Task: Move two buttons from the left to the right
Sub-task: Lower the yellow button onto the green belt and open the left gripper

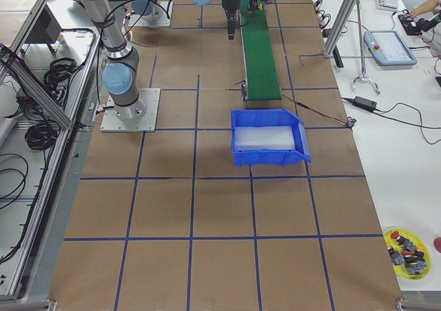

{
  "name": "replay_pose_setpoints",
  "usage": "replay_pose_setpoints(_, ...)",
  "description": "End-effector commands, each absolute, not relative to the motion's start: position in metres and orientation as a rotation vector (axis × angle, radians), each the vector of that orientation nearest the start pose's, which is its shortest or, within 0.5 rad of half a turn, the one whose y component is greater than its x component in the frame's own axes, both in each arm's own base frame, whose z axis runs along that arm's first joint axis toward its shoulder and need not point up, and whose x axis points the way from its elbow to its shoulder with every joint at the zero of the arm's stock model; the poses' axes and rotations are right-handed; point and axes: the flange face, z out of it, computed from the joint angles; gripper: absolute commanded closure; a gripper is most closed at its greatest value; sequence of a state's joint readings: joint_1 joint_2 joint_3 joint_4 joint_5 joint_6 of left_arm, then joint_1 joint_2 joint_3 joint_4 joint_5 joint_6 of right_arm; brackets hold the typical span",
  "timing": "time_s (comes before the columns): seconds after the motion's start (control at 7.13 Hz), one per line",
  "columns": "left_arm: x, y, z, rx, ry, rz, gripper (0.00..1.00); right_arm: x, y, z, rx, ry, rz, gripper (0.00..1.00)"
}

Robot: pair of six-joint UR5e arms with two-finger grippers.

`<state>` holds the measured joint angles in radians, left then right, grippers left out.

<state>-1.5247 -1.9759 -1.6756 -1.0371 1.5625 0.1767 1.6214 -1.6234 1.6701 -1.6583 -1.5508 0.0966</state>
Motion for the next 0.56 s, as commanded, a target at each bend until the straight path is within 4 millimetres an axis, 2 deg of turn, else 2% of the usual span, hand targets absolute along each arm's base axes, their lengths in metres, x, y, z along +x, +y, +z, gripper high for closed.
replay_pose_setpoints(0.0, -0.106, -0.615, 0.262, 0.186, 3.142, -0.067, 0.01, 0.159, -0.466, 0.473, 0.071, 3.117, -0.062, 0.0)
replay_pose_setpoints(0.14, -0.106, -0.616, 0.264, 0.181, 3.141, -0.074, 0.0, 0.159, -0.466, 0.474, 0.071, 3.117, -0.064, 0.0)
replay_pose_setpoints(0.42, -0.106, -0.617, 0.303, 0.183, 3.132, -0.15, 0.0, 0.159, -0.466, 0.471, 0.071, 3.118, -0.057, 0.0)
